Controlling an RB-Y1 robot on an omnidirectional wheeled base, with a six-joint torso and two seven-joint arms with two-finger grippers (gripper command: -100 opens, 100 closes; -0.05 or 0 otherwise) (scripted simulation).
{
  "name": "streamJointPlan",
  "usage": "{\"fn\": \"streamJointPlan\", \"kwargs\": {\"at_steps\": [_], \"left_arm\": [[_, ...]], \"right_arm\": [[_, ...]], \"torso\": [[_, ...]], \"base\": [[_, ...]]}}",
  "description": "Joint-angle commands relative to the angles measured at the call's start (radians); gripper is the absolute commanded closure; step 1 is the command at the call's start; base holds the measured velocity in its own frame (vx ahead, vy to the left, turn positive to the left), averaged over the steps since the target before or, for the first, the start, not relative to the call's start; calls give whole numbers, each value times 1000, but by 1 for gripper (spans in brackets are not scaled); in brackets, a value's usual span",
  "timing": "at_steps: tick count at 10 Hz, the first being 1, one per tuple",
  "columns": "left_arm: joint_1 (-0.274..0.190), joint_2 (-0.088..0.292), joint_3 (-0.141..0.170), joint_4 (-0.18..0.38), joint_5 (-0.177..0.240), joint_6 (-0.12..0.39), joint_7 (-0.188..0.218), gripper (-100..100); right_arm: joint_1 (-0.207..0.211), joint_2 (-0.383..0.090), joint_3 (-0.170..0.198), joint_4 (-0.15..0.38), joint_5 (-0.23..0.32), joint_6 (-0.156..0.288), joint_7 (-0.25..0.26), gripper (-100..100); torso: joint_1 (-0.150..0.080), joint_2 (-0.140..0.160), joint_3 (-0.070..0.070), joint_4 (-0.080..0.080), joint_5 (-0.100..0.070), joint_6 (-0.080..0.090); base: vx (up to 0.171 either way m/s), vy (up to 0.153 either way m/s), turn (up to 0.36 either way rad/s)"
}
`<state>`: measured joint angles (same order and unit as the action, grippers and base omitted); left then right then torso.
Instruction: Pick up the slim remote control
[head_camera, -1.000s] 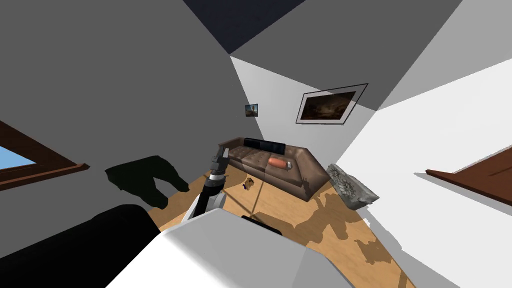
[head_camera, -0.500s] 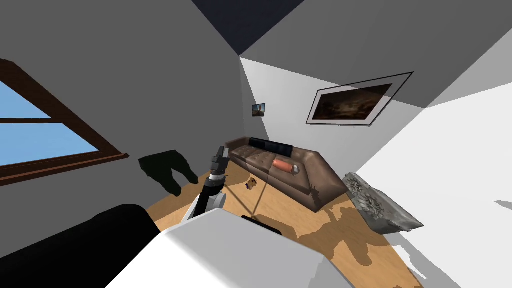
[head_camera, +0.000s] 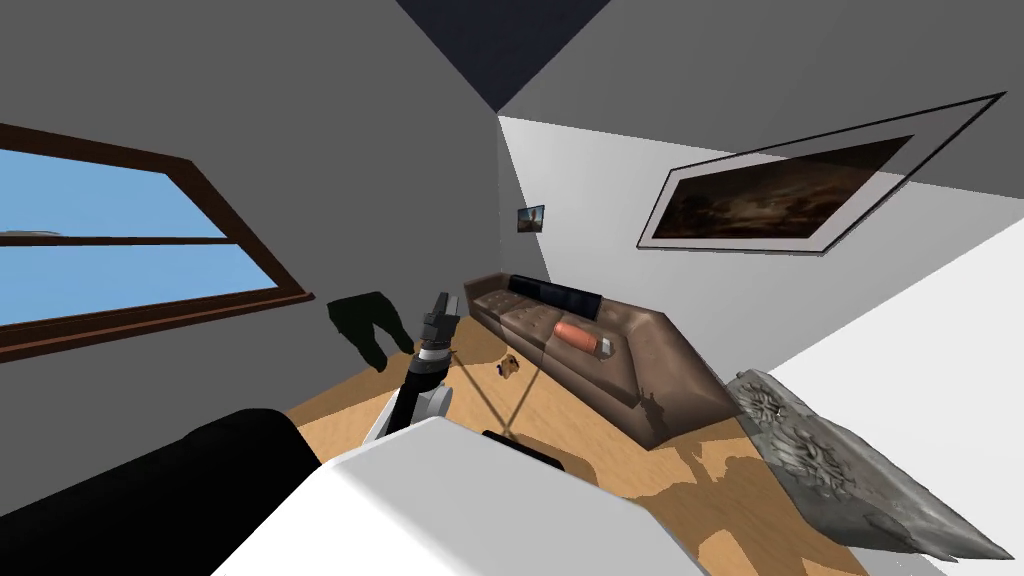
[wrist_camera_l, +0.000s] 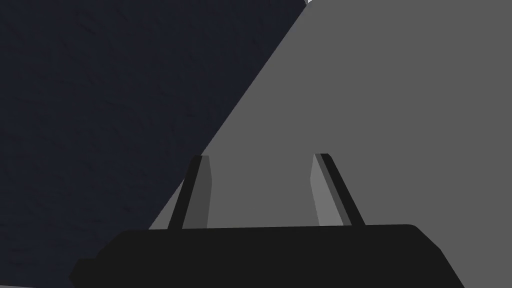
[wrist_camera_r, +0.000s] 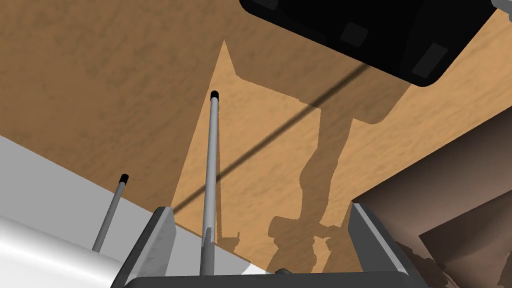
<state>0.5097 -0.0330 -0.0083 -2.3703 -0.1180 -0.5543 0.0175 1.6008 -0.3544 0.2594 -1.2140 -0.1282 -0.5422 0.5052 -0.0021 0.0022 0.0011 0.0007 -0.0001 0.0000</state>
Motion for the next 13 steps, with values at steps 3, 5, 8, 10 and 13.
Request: {"fn": "streamJointPlan", "kwargs": {"at_steps": [3, 5, 8, 10, 13], "left_arm": [[0, 0, 0, 0, 0, 0, 0, 0], [0, 0, 0, 0, 0, 0, 0, 0], [0, 0, 0, 0, 0, 0, 0, 0], [0, 0, 0, 0, 0, 0, 0, 0], [0, 0, 0, 0, 0, 0, 0, 0]], "right_arm": [[6, -73, 40, 106, 20, -19, 42, -100], [-8, -114, 60, 152, 33, -27, 61, -100], [-48, -174, 87, 201, 53, -39, 84, -100], [-81, -208, 103, 220, 64, -46, 96, -100], [-113, -237, 116, 227, 72, -49, 102, -100]], "torso": [[-2, 2, 1, 1, 0, 0], [-4, 3, 2, 1, -1, 0], [-2, 5, 3, 2, -1, 0], [-2, 4, 3, 1, -1, 1], [0, 1, 1, 1, 0, 1]], "base": [[-51, -108, 304], [-74, -113, 247], [-106, -98, 211], [-78, -80, 137], [-50, -48, 120]]}}
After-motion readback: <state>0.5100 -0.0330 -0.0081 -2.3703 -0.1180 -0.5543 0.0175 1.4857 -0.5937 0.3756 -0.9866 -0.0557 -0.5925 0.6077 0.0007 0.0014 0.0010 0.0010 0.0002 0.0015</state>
